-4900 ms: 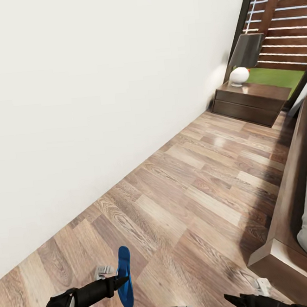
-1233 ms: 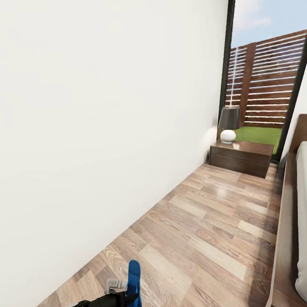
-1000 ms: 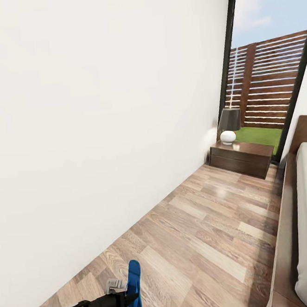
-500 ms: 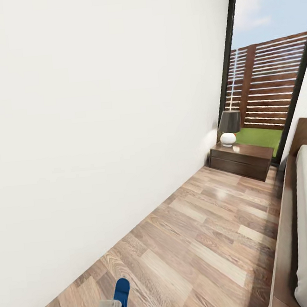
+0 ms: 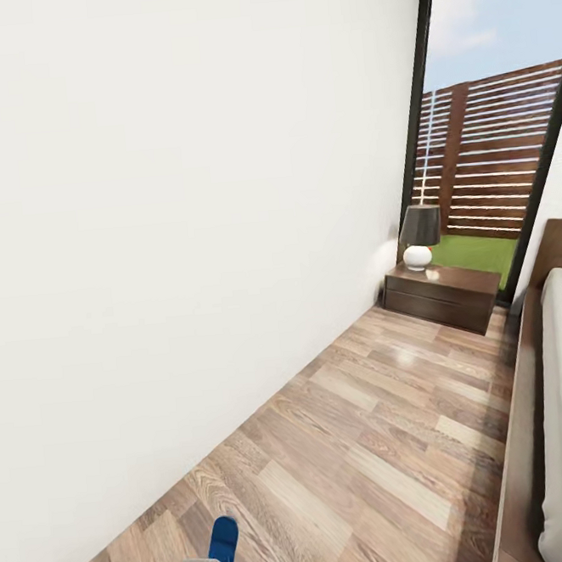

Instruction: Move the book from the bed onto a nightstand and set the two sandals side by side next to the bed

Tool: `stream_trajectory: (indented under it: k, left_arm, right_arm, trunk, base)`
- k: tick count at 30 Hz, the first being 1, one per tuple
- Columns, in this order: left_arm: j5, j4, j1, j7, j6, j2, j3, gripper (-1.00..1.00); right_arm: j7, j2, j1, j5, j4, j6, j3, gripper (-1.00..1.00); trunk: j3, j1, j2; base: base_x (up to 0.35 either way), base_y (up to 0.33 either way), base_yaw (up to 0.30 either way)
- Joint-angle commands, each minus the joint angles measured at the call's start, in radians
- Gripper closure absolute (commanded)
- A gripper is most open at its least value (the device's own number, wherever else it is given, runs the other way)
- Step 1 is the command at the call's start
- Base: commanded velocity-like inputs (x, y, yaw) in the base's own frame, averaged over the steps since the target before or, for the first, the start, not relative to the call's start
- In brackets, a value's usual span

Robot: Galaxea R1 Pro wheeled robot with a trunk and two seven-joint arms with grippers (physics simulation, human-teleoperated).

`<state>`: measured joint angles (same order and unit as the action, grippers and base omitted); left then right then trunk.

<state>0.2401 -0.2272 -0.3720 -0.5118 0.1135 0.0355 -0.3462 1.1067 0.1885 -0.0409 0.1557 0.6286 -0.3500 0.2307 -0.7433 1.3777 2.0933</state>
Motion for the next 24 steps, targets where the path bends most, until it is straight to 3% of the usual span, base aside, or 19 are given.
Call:
stream_trajectory:
  k: [1,5,24]
  left_arm:
    - [0.010,0.001,-0.001,0.003,0.006,-0.002,-0.007,1.00]
    - [0.009,0.003,-0.001,0.013,0.005,-0.004,-0.007,1.00]
    - [0.008,0.005,-0.001,0.016,0.005,-0.005,-0.007,1.00]
  right_arm:
    - [0.002,0.000,0.000,0.005,0.000,-0.009,0.001,-1.00]
    - [0.003,0.000,0.000,0.005,-0.001,-0.009,0.002,-1.00]
    - [0.002,-0.002,0.000,0.005,-0.001,-0.009,0.003,-1.00]
  trunk:
    - [-0.001,0.000,0.000]
    - [-0.001,0.000,0.000]
    - [0.059,-0.073,-0.133]
  base:
    - [0.000,0.000,0.000]
    - [0.000,0.000,0.000]
    - [0.000,0.000,0.000]
